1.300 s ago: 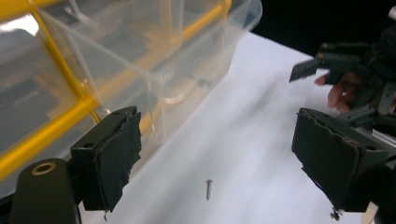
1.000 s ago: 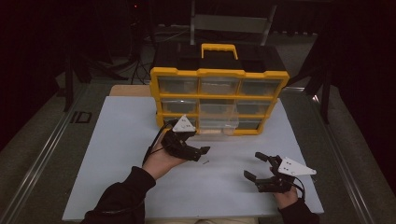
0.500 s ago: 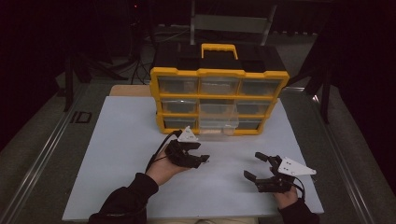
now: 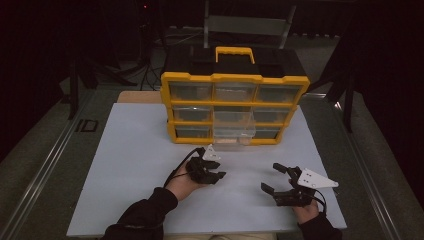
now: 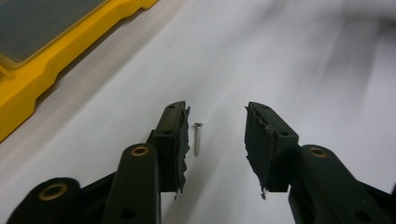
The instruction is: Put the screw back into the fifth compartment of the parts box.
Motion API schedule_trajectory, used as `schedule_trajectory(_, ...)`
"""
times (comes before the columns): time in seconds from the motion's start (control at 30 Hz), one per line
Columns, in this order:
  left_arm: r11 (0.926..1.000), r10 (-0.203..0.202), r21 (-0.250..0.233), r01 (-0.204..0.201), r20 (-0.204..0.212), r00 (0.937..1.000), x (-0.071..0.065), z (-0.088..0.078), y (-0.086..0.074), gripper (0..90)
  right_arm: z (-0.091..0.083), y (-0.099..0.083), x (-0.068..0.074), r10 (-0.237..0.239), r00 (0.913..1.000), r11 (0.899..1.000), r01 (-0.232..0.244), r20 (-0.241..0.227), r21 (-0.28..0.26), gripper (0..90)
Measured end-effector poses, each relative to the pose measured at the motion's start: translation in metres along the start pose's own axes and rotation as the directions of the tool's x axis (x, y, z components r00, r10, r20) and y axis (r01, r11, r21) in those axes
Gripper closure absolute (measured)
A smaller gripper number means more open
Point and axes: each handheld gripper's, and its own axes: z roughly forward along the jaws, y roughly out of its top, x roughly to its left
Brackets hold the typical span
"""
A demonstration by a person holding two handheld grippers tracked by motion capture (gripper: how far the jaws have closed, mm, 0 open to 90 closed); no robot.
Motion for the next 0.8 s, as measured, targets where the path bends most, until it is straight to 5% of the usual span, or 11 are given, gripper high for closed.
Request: schedule_trajectory(0.8,0.9981,-0.033,0.052,0.033,0.007,0.9994,0.009,0.033,-0.01,76.0,0.0,0.0,0.0,0.001,1.0,1.0,-0.001,-0.002,-0.001,14.4)
